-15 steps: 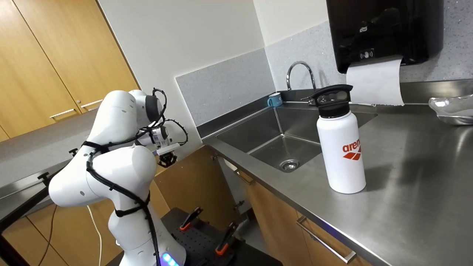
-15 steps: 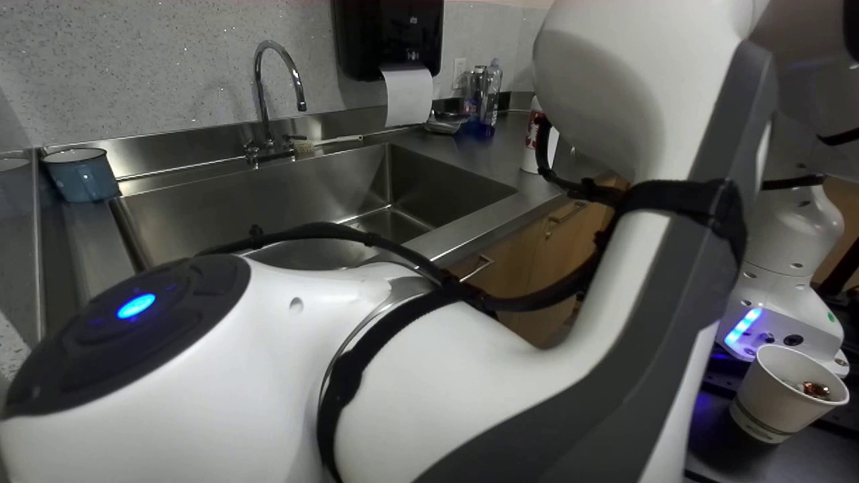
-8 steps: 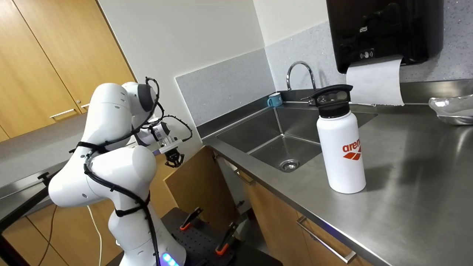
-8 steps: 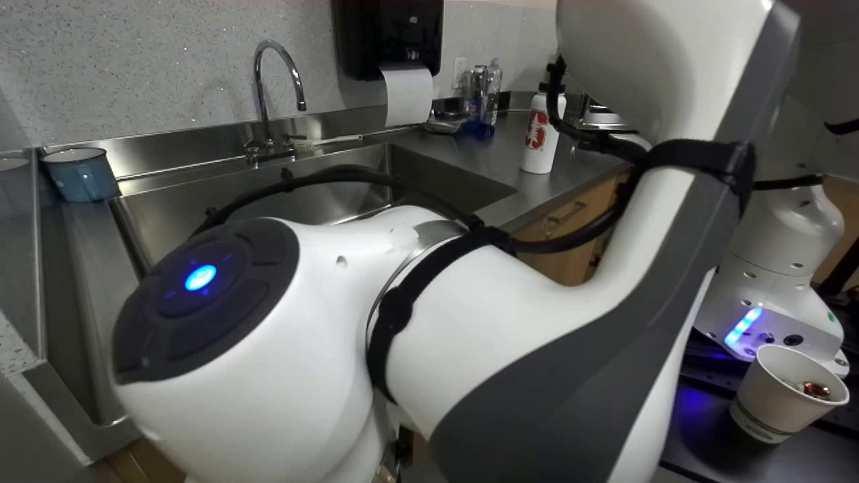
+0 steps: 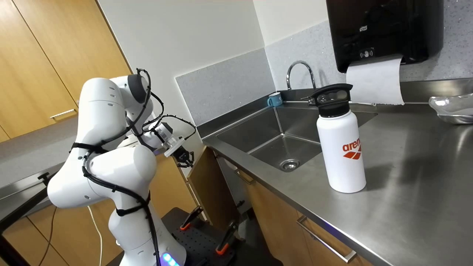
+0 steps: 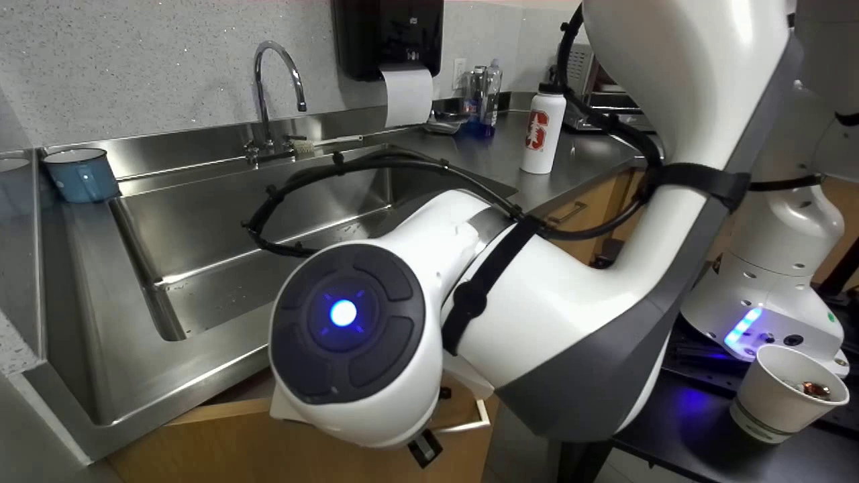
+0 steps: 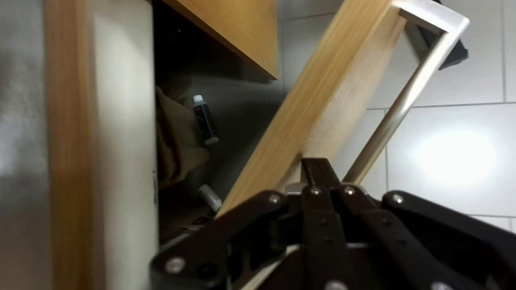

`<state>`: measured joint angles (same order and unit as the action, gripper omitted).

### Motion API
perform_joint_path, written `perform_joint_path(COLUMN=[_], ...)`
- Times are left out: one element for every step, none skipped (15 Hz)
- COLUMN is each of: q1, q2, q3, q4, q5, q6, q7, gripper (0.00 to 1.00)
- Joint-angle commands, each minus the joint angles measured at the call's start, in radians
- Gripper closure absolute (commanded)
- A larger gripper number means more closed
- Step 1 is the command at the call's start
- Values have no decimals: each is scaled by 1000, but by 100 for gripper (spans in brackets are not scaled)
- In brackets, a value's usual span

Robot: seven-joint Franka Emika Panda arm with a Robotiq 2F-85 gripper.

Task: Close the open cabinet door

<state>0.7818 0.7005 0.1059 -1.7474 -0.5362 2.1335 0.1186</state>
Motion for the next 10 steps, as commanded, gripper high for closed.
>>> perform_joint_path(q1=[46,54,59,61,60,56,46,37,25,8], q2=[-79,-82,-87,-89,-93,-98,-98,-101,-102,-103], q3=[-69,-80,-89,-94,-101,-101,-102,-100,-101,-96], q4=[-133,-149,-171,-189,-212,-230,-247,-263,-280,-293], q5=[-146,-191,-238,-280,-331,-375,-419,-456,-499,-532], q6=[-25,-31,-35,-38,-32,-35,-25,-29,-25,-22], q7=[164,213,267,317,374,424,475,520,565,603], gripper=[100,100,100,100,100,100,100,100,100,100])
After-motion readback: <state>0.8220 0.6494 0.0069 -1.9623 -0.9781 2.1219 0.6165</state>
